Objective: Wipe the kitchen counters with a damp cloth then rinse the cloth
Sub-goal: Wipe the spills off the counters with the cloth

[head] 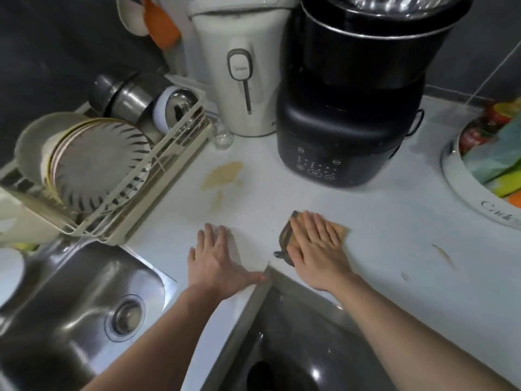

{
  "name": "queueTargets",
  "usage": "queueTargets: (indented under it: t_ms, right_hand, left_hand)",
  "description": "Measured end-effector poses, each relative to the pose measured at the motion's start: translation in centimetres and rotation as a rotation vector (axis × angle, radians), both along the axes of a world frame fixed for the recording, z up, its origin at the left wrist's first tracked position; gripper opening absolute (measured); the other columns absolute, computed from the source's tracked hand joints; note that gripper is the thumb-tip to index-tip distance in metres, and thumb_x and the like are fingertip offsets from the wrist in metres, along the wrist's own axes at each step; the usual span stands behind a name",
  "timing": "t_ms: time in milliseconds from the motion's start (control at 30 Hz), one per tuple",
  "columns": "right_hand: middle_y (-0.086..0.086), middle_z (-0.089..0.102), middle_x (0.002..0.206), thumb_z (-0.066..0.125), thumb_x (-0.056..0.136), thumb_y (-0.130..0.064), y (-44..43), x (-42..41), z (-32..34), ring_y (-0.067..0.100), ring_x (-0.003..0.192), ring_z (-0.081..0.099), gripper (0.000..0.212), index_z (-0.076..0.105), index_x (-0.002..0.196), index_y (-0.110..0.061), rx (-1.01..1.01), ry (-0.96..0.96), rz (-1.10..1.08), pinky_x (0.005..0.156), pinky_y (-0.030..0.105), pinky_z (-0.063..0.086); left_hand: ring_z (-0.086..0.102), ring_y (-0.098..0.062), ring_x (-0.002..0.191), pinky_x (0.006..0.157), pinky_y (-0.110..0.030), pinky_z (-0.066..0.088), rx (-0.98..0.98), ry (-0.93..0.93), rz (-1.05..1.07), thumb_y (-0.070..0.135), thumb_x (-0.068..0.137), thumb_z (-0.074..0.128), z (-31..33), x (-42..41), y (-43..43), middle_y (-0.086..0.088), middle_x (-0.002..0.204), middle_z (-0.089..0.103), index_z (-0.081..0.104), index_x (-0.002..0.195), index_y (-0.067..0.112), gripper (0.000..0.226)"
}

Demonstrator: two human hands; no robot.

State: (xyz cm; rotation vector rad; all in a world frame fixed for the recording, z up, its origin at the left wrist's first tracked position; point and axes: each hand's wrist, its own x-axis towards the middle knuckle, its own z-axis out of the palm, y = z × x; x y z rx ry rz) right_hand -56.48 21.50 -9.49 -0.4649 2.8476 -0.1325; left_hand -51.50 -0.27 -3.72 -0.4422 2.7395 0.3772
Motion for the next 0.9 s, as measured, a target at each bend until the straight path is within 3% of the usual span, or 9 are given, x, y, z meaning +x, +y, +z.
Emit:
queueTargets:
  t_ms: [133,300,433,533,667,900]
  right_hand:
    - [0.008,-0.001,0.162,-0.007,0.092,-0.056,3.7,4.1,-0.2,0.027,0.15,-0.006,0.072,0.001,0.154,-0.02,0.037,0.045,-0.182,0.12,0.044,-0.003]
    - [0.018,0.007,0.161,0.012,0.09,-0.05,-6.4,0.8,0.1,0.036,0.149,0.004,0.073,0.013,0.154,-0.016,0.001,0.016,-0.153,0.118,0.048,0.0]
    - [0.013,-0.014,0.161,0.018,0.096,-0.05,-13.4,-3.4,0.1,0.032,0.148,-0.016,0.069,-0.006,0.154,-0.021,-0.021,-0.028,-0.083,0.119,0.047,-0.011]
    - [0.008,-0.016,0.162,0.005,0.091,-0.054,-11.2,-3.3,0.4,0.026,0.148,-0.018,0.071,-0.011,0.154,-0.024,0.004,-0.057,-0.004,0.119,0.042,-0.013]
    - [0.007,-0.017,0.161,-0.008,0.081,-0.056,-7.5,-1.1,1.2,0.027,0.148,-0.018,0.078,-0.012,0.153,-0.026,0.03,-0.089,-0.087,0.12,0.042,-0.012]
    - [0.01,-0.025,0.159,0.021,0.099,-0.049,-11.7,-9.2,1.2,0.029,0.146,-0.024,0.07,-0.016,0.152,-0.023,0.004,-0.144,-0.138,0.118,0.042,-0.015]
  left_hand:
    - [-0.011,-0.032,0.151,0.122,-0.054,0.009,0.006,-0.155,0.125,0.086,0.037,0.072,-0.7,-1.1,-2.5,-0.012,0.162,-0.016,-0.006,0.154,0.01,0.16]
    - [-0.011,-0.037,0.149,0.12,-0.054,0.014,0.032,-0.201,0.158,0.075,0.039,0.083,-1.3,-1.3,-2.5,-0.019,0.16,-0.013,-0.012,0.15,-0.002,0.165]
    - [-0.013,-0.041,0.149,0.121,-0.054,0.013,0.023,-0.27,0.14,0.072,0.041,0.085,-0.7,-1.9,-2.5,-0.026,0.16,-0.014,-0.015,0.148,-0.008,0.167]
    - [-0.007,-0.04,0.149,0.12,-0.056,0.009,-0.049,-0.269,0.092,0.073,0.047,0.082,0.2,-2.2,-4.3,-0.024,0.16,-0.011,-0.009,0.151,-0.003,0.158]
    - [-0.016,-0.038,0.148,0.121,-0.058,0.004,-0.008,-0.276,0.151,0.072,0.045,0.084,0.3,-2.8,-7.5,-0.021,0.16,-0.021,-0.017,0.151,0.0,0.162]
    - [-0.019,-0.045,0.146,0.12,-0.057,0.006,0.029,-0.382,0.203,0.066,0.044,0.087,-0.1,-5.9,-7.3,-0.027,0.156,-0.026,-0.024,0.146,-0.007,0.167]
